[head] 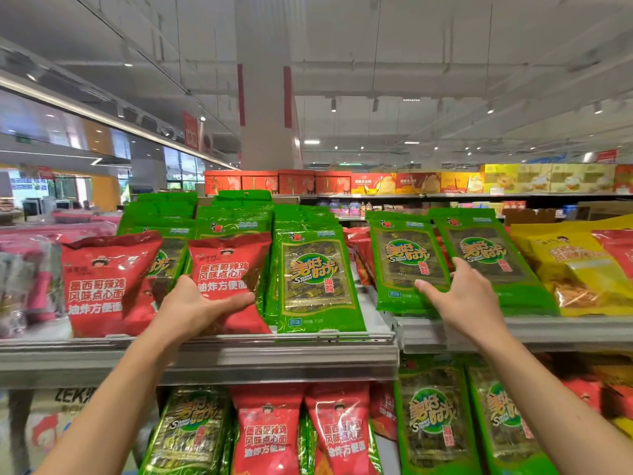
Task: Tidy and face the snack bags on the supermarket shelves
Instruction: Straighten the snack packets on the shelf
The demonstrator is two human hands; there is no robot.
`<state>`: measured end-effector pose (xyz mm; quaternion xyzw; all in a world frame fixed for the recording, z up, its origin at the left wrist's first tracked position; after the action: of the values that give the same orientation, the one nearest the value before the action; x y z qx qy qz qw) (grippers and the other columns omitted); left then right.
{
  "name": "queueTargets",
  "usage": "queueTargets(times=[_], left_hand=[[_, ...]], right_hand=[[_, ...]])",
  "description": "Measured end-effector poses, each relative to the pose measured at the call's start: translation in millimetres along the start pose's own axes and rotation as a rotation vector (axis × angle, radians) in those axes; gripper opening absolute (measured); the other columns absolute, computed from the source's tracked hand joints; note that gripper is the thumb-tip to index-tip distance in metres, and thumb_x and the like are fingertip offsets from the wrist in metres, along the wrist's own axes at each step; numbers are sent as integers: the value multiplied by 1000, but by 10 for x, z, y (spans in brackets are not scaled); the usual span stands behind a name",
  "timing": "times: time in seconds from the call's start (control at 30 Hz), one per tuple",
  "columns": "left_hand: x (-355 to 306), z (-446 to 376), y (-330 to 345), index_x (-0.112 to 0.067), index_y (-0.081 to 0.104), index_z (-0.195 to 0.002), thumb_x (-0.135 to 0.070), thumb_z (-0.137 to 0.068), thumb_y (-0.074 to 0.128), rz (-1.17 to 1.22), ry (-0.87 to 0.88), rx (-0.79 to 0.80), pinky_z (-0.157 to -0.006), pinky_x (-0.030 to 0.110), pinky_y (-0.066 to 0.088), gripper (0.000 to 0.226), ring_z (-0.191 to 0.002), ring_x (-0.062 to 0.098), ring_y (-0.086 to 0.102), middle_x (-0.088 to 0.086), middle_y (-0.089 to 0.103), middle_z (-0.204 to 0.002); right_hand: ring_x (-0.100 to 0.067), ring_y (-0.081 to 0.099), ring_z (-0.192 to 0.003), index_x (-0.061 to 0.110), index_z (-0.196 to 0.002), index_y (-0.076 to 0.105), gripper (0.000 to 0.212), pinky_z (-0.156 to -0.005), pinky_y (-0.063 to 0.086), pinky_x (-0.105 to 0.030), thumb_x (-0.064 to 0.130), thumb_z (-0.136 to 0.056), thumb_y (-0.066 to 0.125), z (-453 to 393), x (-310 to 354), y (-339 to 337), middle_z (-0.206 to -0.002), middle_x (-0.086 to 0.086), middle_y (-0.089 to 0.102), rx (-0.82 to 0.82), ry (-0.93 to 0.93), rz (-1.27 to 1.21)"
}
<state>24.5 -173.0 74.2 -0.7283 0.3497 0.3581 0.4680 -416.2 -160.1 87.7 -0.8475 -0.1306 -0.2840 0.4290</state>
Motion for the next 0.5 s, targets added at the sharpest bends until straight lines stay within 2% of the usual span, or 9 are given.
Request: queueTargets(times=[0.07,0.13,0.2,0.23,0.33,0.43,0.5], left_hand=[[-22,-17,43,-7,74,-96,-69,-33,88,11,-11,18,-70,38,57,90,-73,23,73,5,77,-78],[-50,-17,82,-9,73,-91,-57,-43,88,54,-30,54,-56,25,52,70,-58,12,70,1,76,-72],[-73,-2,99,-12,68,-84,-47,-54,88,97,-52,100,-45,17,44,50,-45,7,62,-2,71,-60],[-75,-2,98,-13,66,-82,-43,-59,87,114,-62,121,-41,15,41,44,-41,5,59,-3,68,-56],[-61,16,85,-11,64,-84,-36,-65,88,166,-89,159,-39,16,42,40,-41,6,58,-2,67,-55],[-45,34,67,-9,61,-87,-34,-64,91,200,-109,155,-42,22,44,45,-42,10,59,-1,65,-54],[-62,56,65,-9,65,-86,-30,-60,93,253,-91,128,-40,18,43,43,-41,12,58,0,65,-55]], right_hand=[[-39,55,-126,0,-142,41,90,-99,48,-48,59,-83,73,-124,-10,50,-137,-19,58,71,38,30],[-38,60,-109,1,-116,50,75,-82,48,-43,60,-79,76,-207,-5,74,-119,-19,63,138,66,60],[-30,59,-92,5,-88,47,64,-71,46,-37,60,-76,77,-251,7,112,-98,-13,62,214,97,49],[-26,58,-87,7,-83,44,63,-68,45,-35,59,-74,78,-266,13,136,-91,-10,59,251,111,27],[-17,52,-80,6,-86,44,60,-63,40,-31,49,-73,84,-279,55,181,-85,-2,49,321,133,-129],[-21,53,-91,7,-100,45,59,-77,42,-36,40,-74,86,-262,81,221,-92,-3,51,347,137,-269],[-26,57,-98,3,-105,49,56,-84,46,-40,36,-77,84,-239,130,226,-100,-9,58,348,118,-348]])
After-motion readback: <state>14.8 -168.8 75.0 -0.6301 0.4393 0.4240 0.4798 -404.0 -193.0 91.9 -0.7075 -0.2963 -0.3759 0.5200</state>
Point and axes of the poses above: each hand's wrist, its own z-axis away from the middle knuckle, its own y-axis out of the palm, x = y × z, the point moved 9 cm from there along -z, towards the middle knuckle
